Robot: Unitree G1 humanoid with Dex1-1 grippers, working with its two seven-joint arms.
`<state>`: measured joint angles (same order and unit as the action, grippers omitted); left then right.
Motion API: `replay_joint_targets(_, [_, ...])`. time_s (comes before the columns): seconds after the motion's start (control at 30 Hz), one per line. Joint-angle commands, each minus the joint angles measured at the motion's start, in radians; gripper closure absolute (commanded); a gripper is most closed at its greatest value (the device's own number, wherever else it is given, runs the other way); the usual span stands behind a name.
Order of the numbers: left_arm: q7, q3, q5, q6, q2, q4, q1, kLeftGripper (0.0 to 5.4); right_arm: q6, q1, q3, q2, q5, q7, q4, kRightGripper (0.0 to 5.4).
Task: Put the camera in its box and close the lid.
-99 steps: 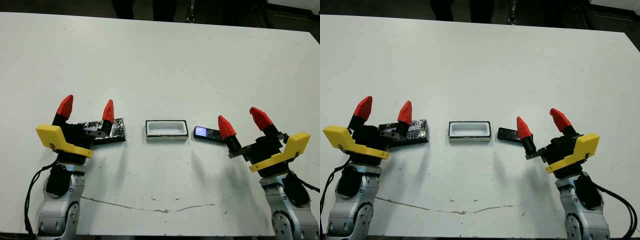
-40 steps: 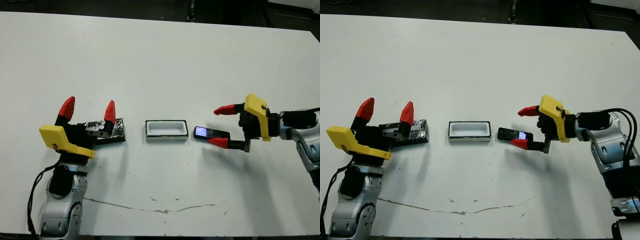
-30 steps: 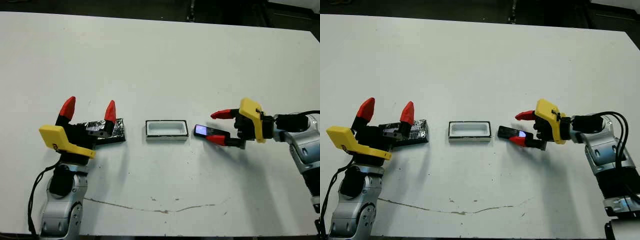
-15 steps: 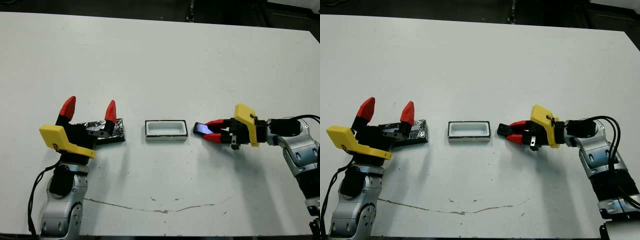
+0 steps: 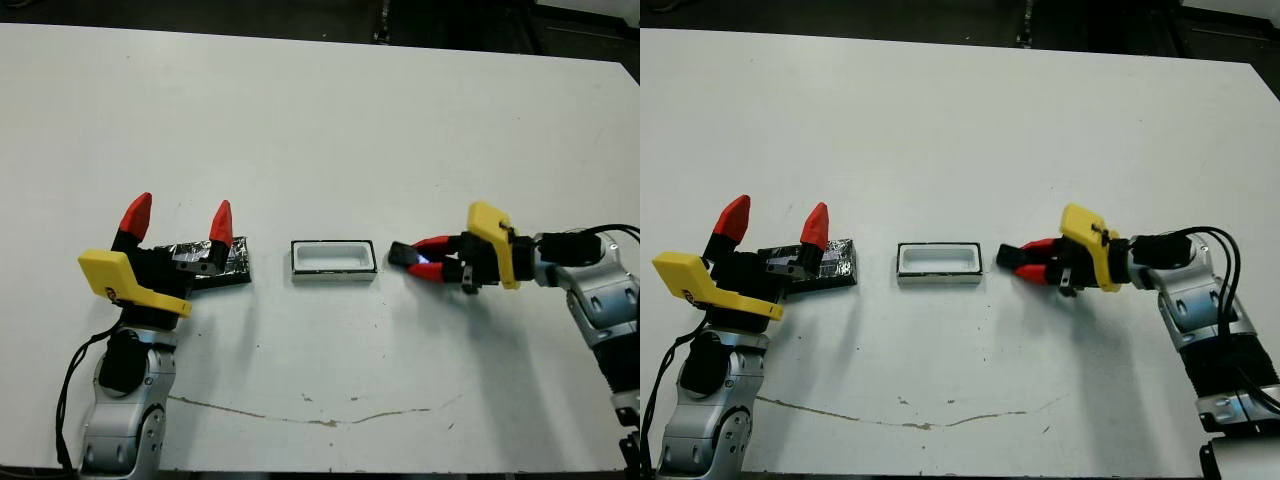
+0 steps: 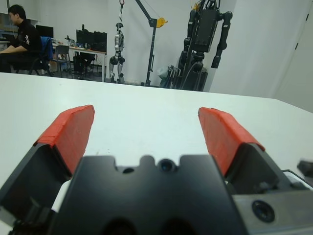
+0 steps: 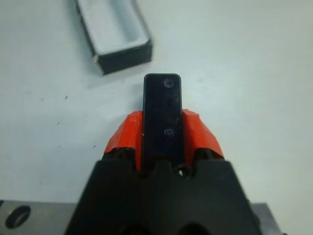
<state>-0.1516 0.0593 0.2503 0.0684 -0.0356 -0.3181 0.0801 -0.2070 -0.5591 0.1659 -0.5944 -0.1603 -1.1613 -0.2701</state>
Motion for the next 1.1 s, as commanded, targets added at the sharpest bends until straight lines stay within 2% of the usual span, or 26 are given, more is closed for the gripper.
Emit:
replay_joint_targets(0.03, [0.011,0.001,-0.004,-0.015,0.003,-0.006,0.018,0.00,0.034,-0.108,-0.015,0.003,-0.027,-0.059,-0.044,3.74])
replay_joint_targets(0.07, [0.011,0.000,-0.005,-0.015,0.003,-0.005,0.018,0.00,0.023,-0.143,-0.008,0.009,-0.030,-0.081,-0.067,3.74])
replay_joint_targets(0.17, [0.014,-0.001,-0.007,-0.016,0.004,-0.005,0.018,0.00,-0.099,-0.251,0.015,0.048,-0.064,-0.157,-0.152,3.74])
replay_joint_targets(0.2, [0.013,-0.001,-0.005,-0.017,0.004,-0.005,0.018,0.00,-0.099,-0.277,0.019,0.068,-0.070,-0.177,-0.184,3.74])
replay_joint_targets(0.37, [0.012,0.000,-0.010,-0.006,0.003,0.001,0.018,0.00,-0.072,-0.359,0.058,0.169,-0.069,-0.259,-0.289,3.74])
replay_joint_targets(0.57, [0.010,0.003,-0.007,-0.004,0.003,0.002,0.018,0.00,0.025,-0.389,0.113,0.299,-0.033,-0.297,-0.366,3.74])
replay_joint_targets(0.63, [0.011,0.004,-0.005,-0.009,0.003,-0.001,0.020,0.00,0.018,-0.395,0.131,0.333,-0.023,-0.302,-0.389,3.74])
replay_joint_targets(0.7, [0.009,0.005,0.000,-0.009,0.004,-0.002,0.021,0.00,-0.002,-0.401,0.141,0.352,-0.016,-0.312,-0.411,3.74])
replay_joint_targets(0.8, [0.010,0.004,-0.004,-0.006,0.004,-0.001,0.022,0.00,0.040,-0.397,0.147,0.378,-0.002,-0.320,-0.439,3.74])
replay_joint_targets(1.1, [0.008,0.004,0.000,-0.007,0.004,-0.001,0.021,0.00,0.085,-0.363,0.145,0.411,0.017,-0.315,-0.446,3.74])
